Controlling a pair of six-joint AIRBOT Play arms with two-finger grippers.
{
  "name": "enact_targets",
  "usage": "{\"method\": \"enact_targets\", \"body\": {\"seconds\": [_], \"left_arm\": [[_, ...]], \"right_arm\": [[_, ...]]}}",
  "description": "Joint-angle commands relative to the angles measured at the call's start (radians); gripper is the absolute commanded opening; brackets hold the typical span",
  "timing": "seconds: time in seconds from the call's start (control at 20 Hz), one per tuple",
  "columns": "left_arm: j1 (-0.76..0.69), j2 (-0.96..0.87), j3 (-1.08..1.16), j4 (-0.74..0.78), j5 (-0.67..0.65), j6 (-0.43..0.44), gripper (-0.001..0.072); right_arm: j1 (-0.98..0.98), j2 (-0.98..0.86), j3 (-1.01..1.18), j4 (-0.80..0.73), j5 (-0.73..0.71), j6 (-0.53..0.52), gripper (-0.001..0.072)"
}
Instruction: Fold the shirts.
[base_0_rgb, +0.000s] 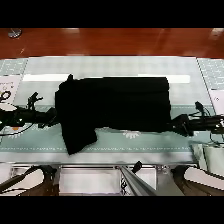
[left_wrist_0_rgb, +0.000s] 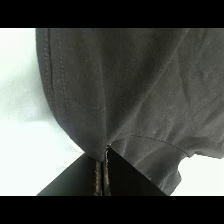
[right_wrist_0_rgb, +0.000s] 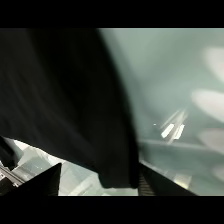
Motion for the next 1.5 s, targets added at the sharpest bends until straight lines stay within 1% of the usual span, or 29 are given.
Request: {"method": "enact_targets", "body": {"seconds": [0.0,0.05,0.1,0.15,0.25,0.35,0.55,0.75,0.85,0.95,1.05,1.1,1.25,1.3,1.4,1.45], "left_arm": [[0.001,0.001,0.001,-0.001,-0.002,0.0,0.0022],[0.001,0.001,0.001,-0.001,-0.002,0.0,0.0022],[0.001,0.001,0.003,-0.001,-0.002,0.0,0.0022],[0.001,0.003,0.011,-0.001,-0.004,0.0,0.0021],[0.001,0.016,0.047,0.0,-0.012,0.001,0.0021],[0.001,0.055,0.119,-0.001,-0.033,0.02,0.0021],[0.001,0.215,0.349,-0.006,-0.051,0.023,0.0021],[0.001,0.422,0.672,-0.088,-0.029,0.023,0.0022],[0.001,0.512,0.838,-0.087,0.035,0.023,0.0021],[0.001,0.587,0.979,-0.086,0.133,0.031,0.0021],[0.001,0.64,1.081,-0.047,0.196,0.045,0.0021],[0.001,0.661,1.128,-0.008,0.206,0.045,0.0021],[0.001,0.711,1.211,0.123,0.205,0.044,0.0021],[0.001,0.727,1.221,0.14,0.204,0.034,0.0022],[0.001,0.76,1.23,0.184,0.17,-0.01,0.0021],[0.001,0.771,1.234,0.23,0.111,-0.024,0.0021]], "right_arm": [[0.153,0.0,-0.018,0.039,-0.122,0.034,0.0521],[0.196,0.0,-0.017,0.042,-0.136,0.047,0.0362],[0.224,0.0,-0.012,0.045,-0.137,0.047,0.0183],[0.239,0.0,0.0,0.046,-0.117,0.046,0.0027],[0.238,0.024,0.046,0.041,-0.058,0.039,0.0021],[0.238,0.093,0.127,0.034,-0.022,0.04,0.0021],[0.238,0.303,0.377,0.036,-0.031,0.039,0.0021],[0.238,0.474,0.691,0.036,-0.07,0.065,0.0021],[0.238,0.525,0.845,0.036,-0.111,0.113,0.0021],[0.238,0.561,0.988,0.035,-0.169,0.174,0.0021],[0.238,0.584,1.116,0.019,-0.22,0.236,0.0021],[0.238,0.589,1.182,0.005,-0.228,0.264,0.0021],[0.238,0.589,1.363,-0.068,-0.22,0.33,0.0021],[0.238,0.589,1.411,-0.103,-0.201,0.356,0.0021],[0.238,0.589,1.485,-0.172,-0.113,0.409,0.002],[0.238,0.596,1.497,-0.194,-0.058,0.426,0.0021]]}}
